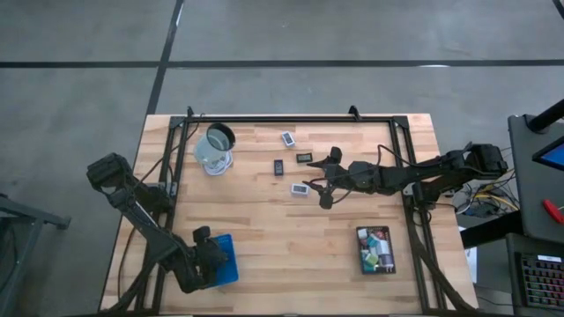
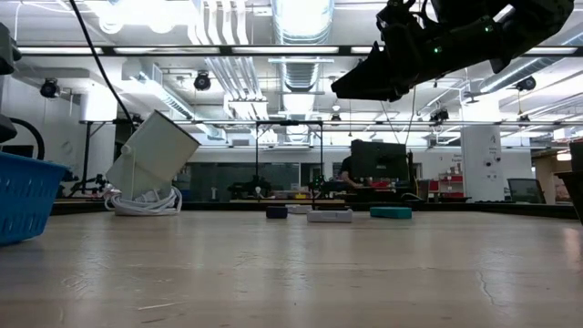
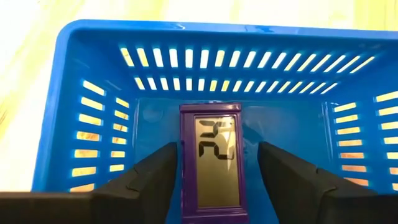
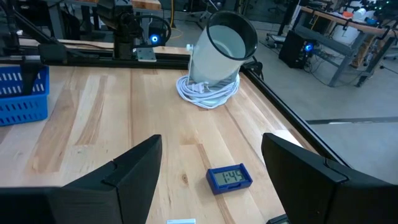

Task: Pick & Place Office items
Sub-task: Put the blue digital clock into the blue bin

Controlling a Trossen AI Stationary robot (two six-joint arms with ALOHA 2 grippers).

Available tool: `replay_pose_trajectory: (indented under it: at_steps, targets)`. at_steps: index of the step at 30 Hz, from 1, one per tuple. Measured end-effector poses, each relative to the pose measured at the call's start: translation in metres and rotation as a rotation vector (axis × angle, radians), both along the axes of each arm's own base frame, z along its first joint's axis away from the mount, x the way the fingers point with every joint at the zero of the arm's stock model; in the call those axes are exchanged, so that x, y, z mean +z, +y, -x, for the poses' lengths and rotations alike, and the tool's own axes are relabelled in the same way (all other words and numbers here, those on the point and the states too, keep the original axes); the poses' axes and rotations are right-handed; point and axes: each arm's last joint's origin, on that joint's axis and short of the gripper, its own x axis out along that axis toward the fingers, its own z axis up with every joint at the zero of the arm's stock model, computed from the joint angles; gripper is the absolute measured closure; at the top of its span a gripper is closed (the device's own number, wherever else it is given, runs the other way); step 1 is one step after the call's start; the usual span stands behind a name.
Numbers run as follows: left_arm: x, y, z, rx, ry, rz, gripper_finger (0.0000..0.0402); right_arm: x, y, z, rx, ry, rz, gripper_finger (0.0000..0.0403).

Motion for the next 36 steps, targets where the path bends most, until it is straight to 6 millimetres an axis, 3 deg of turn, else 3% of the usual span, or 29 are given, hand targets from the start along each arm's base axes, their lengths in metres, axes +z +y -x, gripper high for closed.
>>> replay_pose_trajectory:
  at_steps: [18, 26, 36]
  targets:
    - [0.009, -0.001, -0.001, -0.016, -0.014, 0.011, 0.0172, 0.0, 0.0, 0.0, 0.0, 0.0, 0.0, 0.0129]
    - [0.026, 0.0, 0.0, -0.016, -0.032, 0.035, 0.0172, 0.0, 0.0, 0.0, 0.0, 0.0, 0.0, 0.0129]
    - [0.06, 0.003, 0.0, 0.007, -0.123, -0.003, 0.0172, 0.0, 0.0, 0.0, 0.0, 0.0, 0.0, 0.0129]
